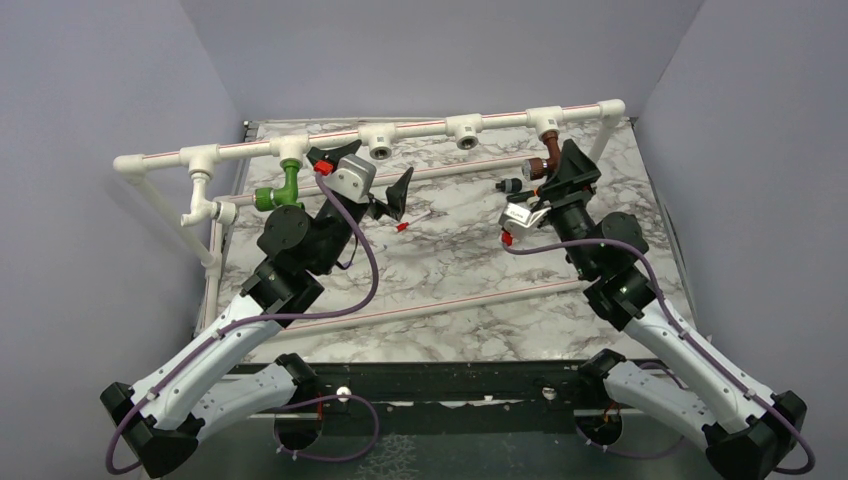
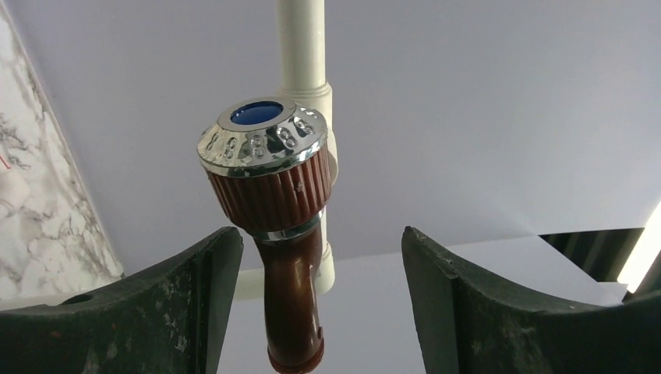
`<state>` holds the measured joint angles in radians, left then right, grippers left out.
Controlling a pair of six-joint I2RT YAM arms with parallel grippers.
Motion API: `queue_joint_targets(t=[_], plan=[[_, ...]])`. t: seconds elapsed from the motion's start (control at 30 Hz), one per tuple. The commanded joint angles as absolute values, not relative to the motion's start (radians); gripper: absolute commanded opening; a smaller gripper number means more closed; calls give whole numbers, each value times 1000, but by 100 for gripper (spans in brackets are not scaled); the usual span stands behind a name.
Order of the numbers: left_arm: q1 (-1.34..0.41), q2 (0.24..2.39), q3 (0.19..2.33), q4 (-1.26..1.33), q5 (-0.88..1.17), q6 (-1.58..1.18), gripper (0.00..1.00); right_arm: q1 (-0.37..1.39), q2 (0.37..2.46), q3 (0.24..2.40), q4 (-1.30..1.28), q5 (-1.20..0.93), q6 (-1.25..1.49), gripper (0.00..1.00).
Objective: Install the water faucets
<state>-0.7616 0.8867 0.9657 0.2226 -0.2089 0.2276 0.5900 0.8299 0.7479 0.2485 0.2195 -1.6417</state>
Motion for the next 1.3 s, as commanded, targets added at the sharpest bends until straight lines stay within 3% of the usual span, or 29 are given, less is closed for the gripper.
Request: queue_joint_targets(t=[0.0, 0.23, 0.63, 1.27], plan=[[-765, 886, 956, 239, -199, 233, 99, 595, 845, 740, 349, 247, -1717, 77], [-765, 893, 956, 239, -199, 235, 99, 596, 854, 714, 397, 235, -1716, 59], [-766, 894, 956, 239, -201, 235, 99, 597, 849, 680, 510, 240, -1398, 1], [-765, 893, 957, 238, -198, 236, 99, 598, 818, 855, 430, 340, -255, 0]])
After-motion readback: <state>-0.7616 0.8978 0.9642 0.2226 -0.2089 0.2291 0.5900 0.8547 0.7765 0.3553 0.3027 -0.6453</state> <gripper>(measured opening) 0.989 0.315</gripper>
